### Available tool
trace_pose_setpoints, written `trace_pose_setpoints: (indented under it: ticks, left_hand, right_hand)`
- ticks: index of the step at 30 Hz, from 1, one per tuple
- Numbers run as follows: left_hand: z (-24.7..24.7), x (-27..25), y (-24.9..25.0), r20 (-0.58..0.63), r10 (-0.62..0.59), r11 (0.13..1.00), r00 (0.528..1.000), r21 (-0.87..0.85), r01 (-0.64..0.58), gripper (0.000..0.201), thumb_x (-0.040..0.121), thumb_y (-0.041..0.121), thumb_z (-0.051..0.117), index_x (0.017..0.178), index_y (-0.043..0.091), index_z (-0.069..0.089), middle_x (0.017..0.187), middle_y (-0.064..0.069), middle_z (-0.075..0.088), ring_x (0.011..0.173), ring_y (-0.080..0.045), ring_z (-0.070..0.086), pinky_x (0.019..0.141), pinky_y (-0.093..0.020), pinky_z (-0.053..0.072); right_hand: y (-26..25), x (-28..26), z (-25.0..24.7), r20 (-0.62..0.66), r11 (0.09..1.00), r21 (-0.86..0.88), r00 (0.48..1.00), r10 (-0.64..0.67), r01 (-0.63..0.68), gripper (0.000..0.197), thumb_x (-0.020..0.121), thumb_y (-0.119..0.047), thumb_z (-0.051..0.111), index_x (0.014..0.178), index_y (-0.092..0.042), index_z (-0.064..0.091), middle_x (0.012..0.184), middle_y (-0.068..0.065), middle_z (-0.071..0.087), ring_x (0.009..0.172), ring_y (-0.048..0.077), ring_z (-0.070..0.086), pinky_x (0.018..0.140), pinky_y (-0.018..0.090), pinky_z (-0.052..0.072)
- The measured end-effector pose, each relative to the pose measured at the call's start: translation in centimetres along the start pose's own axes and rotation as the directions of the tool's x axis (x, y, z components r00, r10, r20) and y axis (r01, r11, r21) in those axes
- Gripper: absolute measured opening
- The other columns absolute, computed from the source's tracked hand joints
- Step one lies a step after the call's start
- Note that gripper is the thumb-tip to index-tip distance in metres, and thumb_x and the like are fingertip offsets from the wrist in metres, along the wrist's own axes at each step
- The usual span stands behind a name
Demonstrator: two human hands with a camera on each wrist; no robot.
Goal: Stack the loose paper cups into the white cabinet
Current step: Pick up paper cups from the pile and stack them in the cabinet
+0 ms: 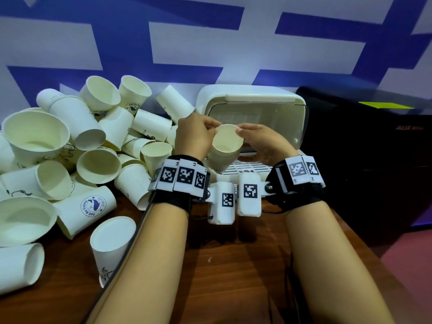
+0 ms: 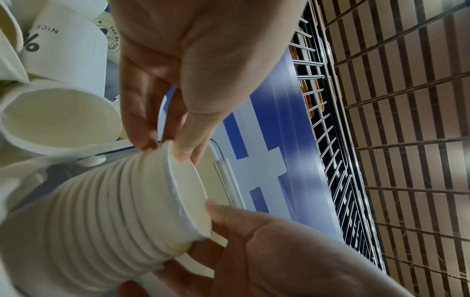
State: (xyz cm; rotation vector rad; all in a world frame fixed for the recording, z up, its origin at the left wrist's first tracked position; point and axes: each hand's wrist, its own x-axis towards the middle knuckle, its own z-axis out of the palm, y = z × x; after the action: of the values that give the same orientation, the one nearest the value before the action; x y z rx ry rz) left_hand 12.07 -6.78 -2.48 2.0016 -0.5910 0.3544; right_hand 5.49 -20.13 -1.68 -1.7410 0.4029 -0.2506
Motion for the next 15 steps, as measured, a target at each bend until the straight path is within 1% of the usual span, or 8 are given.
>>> trace_pose_setpoints:
  ticks: [3, 4, 6, 9, 11, 12, 14, 15]
  left_hand:
    - [0.07, -0.06, -0.33, 0.018, -0.038, 0.999, 0.999, 0.004, 0.038, 0.018, 0.09, 0.018, 0.065, 0.104, 0.022, 0.075, 0.104, -0.001, 0.072, 0.094, -0.017, 0.065, 0.09, -0.035, 0.053]
    - [0.07, -0.05, -0.39, 0.022, -0.05, 0.999, 0.999, -0.003, 0.05, 0.018, 0.089, 0.018, 0.066, 0.104, 0.022, 0.075, 0.105, -0.001, 0.072, 0.094, -0.019, 0.066, 0.09, -0.036, 0.054]
    - [0.07, -0.02, -0.44, 0.022, -0.063, 0.998, 0.998, -0.004, 0.064, 0.018, 0.089, 0.017, 0.066, 0.104, 0.022, 0.075, 0.104, -0.003, 0.073, 0.094, -0.021, 0.066, 0.091, -0.037, 0.053]
    - [0.22, -0.09, -0.39, 0.01, -0.069, 0.998, 0.998, 0.013, 0.069, 0.019, 0.088, 0.017, 0.067, 0.105, 0.022, 0.075, 0.106, -0.004, 0.072, 0.096, -0.021, 0.065, 0.093, -0.037, 0.052]
    - [0.34, -0.18, -0.43, -0.011, -0.073, 0.997, 0.997, 0.016, 0.073, 0.02, 0.088, 0.015, 0.067, 0.106, 0.021, 0.075, 0.107, -0.005, 0.072, 0.098, -0.02, 0.064, 0.094, -0.034, 0.051]
    - [0.36, -0.21, -0.49, -0.027, -0.075, 0.997, 0.997, 0.013, 0.076, 0.02, 0.088, 0.014, 0.067, 0.106, 0.02, 0.074, 0.107, -0.005, 0.072, 0.098, -0.019, 0.063, 0.094, -0.029, 0.05]
    - [0.3, -0.26, -0.58, -0.049, -0.08, 0.997, 0.996, 0.003, 0.08, 0.021, 0.088, 0.011, 0.067, 0.106, 0.019, 0.074, 0.106, -0.004, 0.072, 0.098, -0.018, 0.063, 0.087, -0.021, 0.045]
    - [0.25, -0.3, -0.6, -0.052, -0.08, 0.997, 0.995, 0.001, 0.08, 0.02, 0.087, 0.011, 0.067, 0.105, 0.019, 0.075, 0.105, -0.004, 0.072, 0.098, -0.017, 0.063, 0.085, -0.02, 0.043]
  right_hand:
    - [0.17, 0.09, -0.24, -0.007, 1.0, 0.001, 1.0, -0.001, 0.001, 0.025, 0.102, -0.024, 0.046, 0.116, -0.015, 0.065, 0.108, 0.01, 0.066, 0.088, 0.022, 0.064, 0.07, 0.033, 0.054]
    - [0.24, 0.09, -0.33, -0.009, 1.0, -0.002, 1.0, 0.002, -0.002, 0.026, 0.102, -0.024, 0.047, 0.118, -0.014, 0.065, 0.108, 0.01, 0.067, 0.088, 0.021, 0.064, 0.07, 0.032, 0.055]
    - [0.45, 0.19, -0.4, -0.014, 1.0, 0.002, 1.0, 0.006, -0.006, 0.023, 0.101, -0.023, 0.049, 0.115, -0.014, 0.065, 0.107, 0.008, 0.067, 0.09, 0.021, 0.064, 0.075, 0.033, 0.057]
    - [0.76, 0.34, -0.28, -0.022, 1.0, 0.012, 1.0, 0.006, -0.006, 0.016, 0.101, -0.024, 0.051, 0.102, -0.017, 0.065, 0.109, 0.008, 0.066, 0.094, 0.022, 0.063, 0.082, 0.038, 0.056]
    - [0.93, 0.38, -0.11, -0.033, 1.0, 0.027, 0.999, 0.003, -0.002, 0.015, 0.1, -0.025, 0.052, 0.096, -0.019, 0.065, 0.11, 0.009, 0.066, 0.094, 0.023, 0.063, 0.079, 0.037, 0.057]
    - [0.95, 0.37, -0.05, -0.033, 0.999, 0.032, 0.999, 0.005, -0.004, 0.015, 0.1, -0.026, 0.052, 0.096, -0.019, 0.065, 0.111, 0.01, 0.066, 0.093, 0.022, 0.063, 0.076, 0.035, 0.057]
    - [0.93, 0.35, 0.08, -0.026, 0.999, 0.035, 0.999, 0.02, -0.019, 0.016, 0.1, -0.027, 0.053, 0.1, -0.018, 0.065, 0.111, 0.01, 0.066, 0.092, 0.022, 0.064, 0.07, 0.033, 0.058]
    - [0.92, 0.34, 0.13, -0.025, 0.999, 0.031, 0.999, 0.029, -0.028, 0.017, 0.099, -0.028, 0.053, 0.102, -0.017, 0.065, 0.112, 0.01, 0.065, 0.093, 0.023, 0.064, 0.067, 0.033, 0.058]
